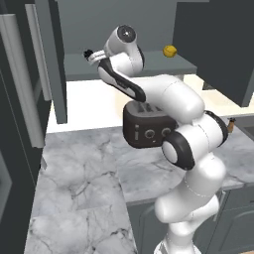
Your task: Pick the dish brush and dish brush from the cabinet and place them on the counter.
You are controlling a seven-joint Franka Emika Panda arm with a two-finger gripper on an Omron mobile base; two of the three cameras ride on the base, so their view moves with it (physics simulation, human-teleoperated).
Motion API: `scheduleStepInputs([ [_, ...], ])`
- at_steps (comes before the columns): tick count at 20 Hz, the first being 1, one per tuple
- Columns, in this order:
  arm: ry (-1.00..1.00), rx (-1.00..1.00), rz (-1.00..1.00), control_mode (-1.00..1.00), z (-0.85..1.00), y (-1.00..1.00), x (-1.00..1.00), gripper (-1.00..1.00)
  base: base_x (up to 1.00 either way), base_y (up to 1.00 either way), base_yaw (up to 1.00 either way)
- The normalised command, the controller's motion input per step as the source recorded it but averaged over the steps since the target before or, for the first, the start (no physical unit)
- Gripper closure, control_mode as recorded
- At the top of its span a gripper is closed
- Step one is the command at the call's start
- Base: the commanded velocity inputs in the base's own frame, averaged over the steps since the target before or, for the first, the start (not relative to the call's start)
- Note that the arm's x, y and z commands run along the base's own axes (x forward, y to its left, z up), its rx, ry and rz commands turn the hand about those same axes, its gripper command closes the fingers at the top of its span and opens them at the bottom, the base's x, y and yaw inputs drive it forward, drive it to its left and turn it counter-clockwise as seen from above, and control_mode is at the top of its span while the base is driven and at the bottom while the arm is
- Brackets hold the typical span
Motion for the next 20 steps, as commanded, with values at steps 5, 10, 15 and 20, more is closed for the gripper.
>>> scheduleStepInputs([
  [5, 0.02, 0.0, 0.0, -1.0, -0.09, 0.0, 0.28, -1.0, 0.0, 0.0, 0.0],
  [10, 0.07, 0.01, 0.0, -1.0, -0.39, 0.03, 0.03, -1.0, 0.0, 0.0, 0.0],
  [15, 0.07, 0.0, 0.0, -1.0, -0.53, 0.05, -0.07, -1.0, 0.0, 0.0, 0.0],
  [20, 0.01, 0.02, 0.0, -1.0, -0.39, 0.12, -0.09, 1.0, 0.0, 0.0, 0.0],
])
